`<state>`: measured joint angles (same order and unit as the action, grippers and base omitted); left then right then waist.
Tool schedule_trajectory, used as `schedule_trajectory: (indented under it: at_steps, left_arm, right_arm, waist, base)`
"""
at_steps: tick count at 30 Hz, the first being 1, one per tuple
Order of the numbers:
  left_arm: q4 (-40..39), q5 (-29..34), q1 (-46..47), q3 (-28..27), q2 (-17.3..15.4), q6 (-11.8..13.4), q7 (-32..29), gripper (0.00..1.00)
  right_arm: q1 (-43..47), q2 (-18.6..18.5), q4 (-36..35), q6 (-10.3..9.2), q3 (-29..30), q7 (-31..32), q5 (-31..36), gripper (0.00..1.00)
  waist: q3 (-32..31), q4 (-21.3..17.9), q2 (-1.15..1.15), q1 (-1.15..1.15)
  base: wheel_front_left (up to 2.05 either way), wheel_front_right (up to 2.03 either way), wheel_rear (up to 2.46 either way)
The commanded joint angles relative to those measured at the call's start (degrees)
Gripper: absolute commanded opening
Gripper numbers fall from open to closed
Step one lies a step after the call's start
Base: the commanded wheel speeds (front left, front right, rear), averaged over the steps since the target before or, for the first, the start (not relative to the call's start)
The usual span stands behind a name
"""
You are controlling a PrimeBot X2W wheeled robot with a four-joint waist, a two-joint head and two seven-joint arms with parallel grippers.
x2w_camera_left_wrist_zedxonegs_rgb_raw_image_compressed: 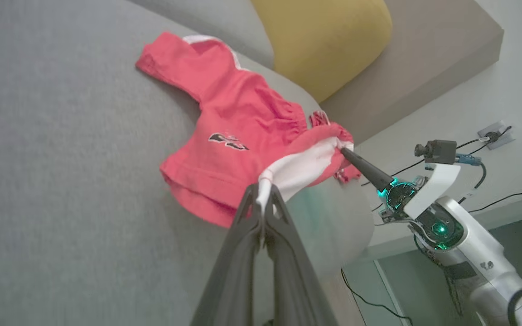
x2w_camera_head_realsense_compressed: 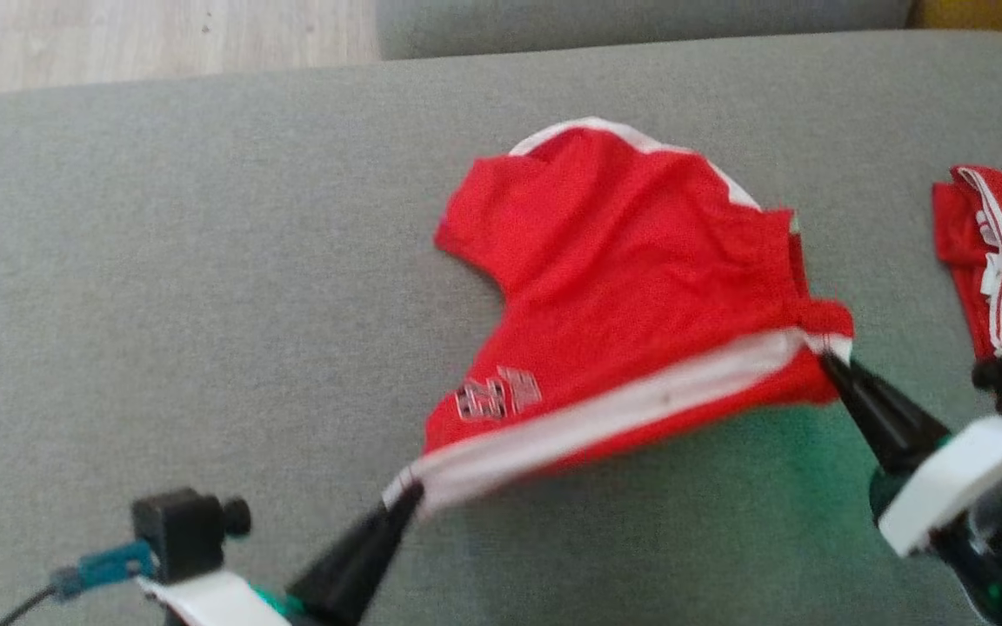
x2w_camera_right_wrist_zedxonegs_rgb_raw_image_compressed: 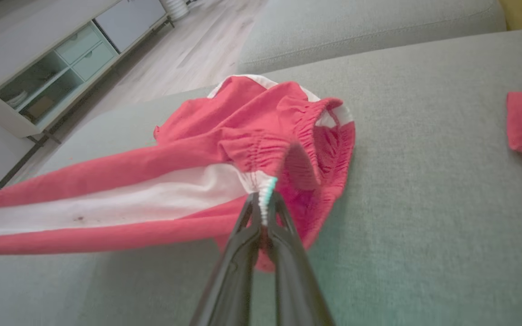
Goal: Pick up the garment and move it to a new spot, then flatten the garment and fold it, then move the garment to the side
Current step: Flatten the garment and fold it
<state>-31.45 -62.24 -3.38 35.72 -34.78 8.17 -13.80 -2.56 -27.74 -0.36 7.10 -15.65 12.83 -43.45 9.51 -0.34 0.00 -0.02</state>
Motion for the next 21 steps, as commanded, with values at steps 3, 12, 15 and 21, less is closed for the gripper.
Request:
schedule_trajectory:
  at_steps: [3,12,15,21]
  left_arm:
    - [-5.6,-3.6,-1.2,-0.2,-3.2,1.9,-4.2,0.0]
    - [-8.1,-4.7,-0.8,-0.4,-4.5,3.4,-6.6,0.0]
    - [-6.4,-3.2,0.9,-1.3,-3.3,2.7,-4.7,0.0]
    - [-0.9,3.0,6.3,-5.9,-0.1,1.3,4.0,0.0]
  right_arm:
    - [5.5,0.9,-6.7,0.39,4.7,7.2,1.4,0.0]
    - [15.6,8.1,-19.4,0.39,13.5,22.9,3.9,0.0]
    - [14.5,9.5,-21.9,0.39,13.3,21.6,5.3,0.0]
    - [7.3,9.3,-22.3,0.39,11.3,13.0,8.9,0.0]
  waist:
    - [-0.8,0.3,0.0,0.02]
    - [-0.9,-1.6,0.0,0.02]
    - [-0.7,-2.5,0.0,0.02]
    - [-0.8,-3.5,0.0,0.02]
  base:
    - [0.0,0.0,0.0]
    - [0.0,0.0,0.0]
    - [0.0,0.0,0.0]
    - [0.0,0.0,0.0]
